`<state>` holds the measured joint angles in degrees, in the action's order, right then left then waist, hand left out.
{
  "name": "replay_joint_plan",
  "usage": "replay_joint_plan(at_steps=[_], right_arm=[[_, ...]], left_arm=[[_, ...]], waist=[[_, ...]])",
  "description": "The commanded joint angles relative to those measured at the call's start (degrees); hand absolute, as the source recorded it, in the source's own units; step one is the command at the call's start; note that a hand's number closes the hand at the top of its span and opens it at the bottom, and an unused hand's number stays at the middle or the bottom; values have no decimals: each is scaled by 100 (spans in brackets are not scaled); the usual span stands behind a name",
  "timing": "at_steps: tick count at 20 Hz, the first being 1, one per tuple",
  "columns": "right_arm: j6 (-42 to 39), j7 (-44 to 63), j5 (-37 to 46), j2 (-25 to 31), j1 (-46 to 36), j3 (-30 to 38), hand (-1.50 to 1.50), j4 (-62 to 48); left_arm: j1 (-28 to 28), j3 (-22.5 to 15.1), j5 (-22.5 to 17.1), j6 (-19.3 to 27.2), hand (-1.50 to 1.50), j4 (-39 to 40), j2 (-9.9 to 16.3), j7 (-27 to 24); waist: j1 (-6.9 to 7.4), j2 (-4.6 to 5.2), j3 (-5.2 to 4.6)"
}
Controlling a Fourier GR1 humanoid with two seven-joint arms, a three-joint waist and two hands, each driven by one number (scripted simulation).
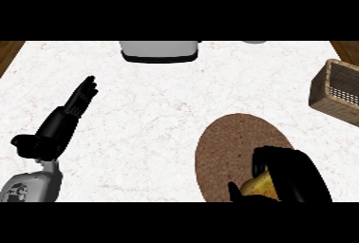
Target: Pick the pear from the placemat and place it in the basket
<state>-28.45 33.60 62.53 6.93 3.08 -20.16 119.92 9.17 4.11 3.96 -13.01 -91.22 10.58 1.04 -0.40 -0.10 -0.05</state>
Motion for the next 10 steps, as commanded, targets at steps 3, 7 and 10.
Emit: replay_joint_plan(at_steps=[3,7,10], right_arm=[[217,493,-1065,-671,125,140,150,1056],[888,1232,-1656,-685,-759,203,150,1864],[1145,1388,-1691,-690,-1037,374,150,2413]], left_arm=[[20,-74,57,45,0,93,-109,-60],[128,-70,57,47,0,94,-102,-67],[166,68,3,-41,0,98,79,28]], waist=[[-20,-5,6],[21,-4,0],[-16,-23,2]])
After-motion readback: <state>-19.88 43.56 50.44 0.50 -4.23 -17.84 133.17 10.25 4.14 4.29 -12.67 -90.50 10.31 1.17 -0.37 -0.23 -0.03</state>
